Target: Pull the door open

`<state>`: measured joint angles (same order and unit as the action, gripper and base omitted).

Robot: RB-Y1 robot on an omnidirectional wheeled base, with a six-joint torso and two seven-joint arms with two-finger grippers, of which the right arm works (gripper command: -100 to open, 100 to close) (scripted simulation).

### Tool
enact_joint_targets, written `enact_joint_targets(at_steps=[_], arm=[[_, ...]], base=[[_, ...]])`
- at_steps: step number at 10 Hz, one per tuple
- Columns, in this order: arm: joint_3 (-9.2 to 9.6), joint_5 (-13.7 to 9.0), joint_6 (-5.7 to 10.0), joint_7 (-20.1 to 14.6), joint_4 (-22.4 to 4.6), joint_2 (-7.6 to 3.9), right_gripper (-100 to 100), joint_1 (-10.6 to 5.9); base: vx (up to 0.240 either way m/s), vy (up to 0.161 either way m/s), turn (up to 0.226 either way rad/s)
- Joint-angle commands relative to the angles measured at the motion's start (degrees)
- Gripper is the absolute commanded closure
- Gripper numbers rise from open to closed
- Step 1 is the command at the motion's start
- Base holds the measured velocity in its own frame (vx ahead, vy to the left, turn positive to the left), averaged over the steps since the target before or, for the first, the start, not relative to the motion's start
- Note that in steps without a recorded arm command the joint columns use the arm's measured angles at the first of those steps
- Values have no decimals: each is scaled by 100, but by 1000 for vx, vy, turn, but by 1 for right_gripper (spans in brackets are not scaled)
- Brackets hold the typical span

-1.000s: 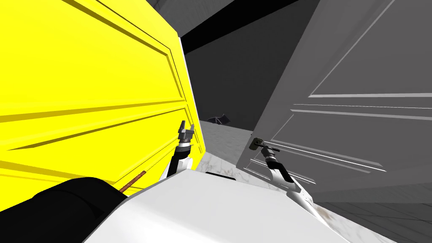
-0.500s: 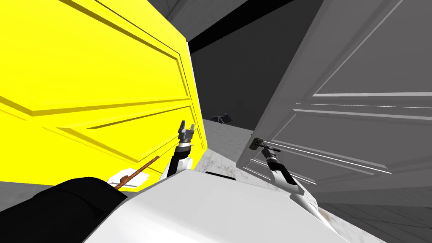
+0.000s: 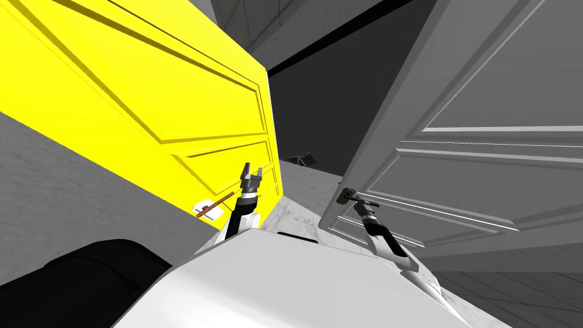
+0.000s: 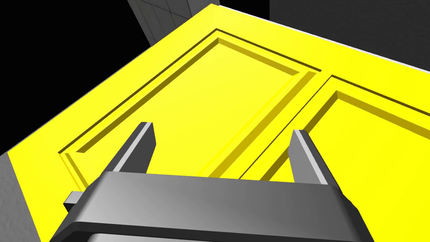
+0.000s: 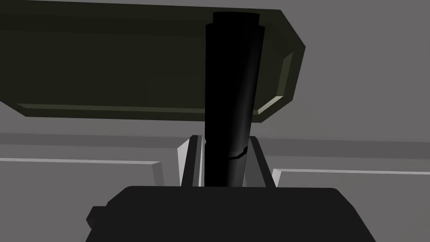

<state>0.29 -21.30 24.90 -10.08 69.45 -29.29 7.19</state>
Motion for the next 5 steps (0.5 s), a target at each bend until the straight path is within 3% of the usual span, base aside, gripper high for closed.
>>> enact_joint_targets(at_steps=[1,2,3,5], arm=[[70,-20,80,-79,37,-98,100,82],[53,-10,42,-44,30,-50,100,53],[159,-28,138,-124,85,-148,100,171],[226,-46,218,-184,135,-239,100,258]], base=[[-202,-64,125],[-85,-19,40],[-140,-48,122],[-182,-48,128]])
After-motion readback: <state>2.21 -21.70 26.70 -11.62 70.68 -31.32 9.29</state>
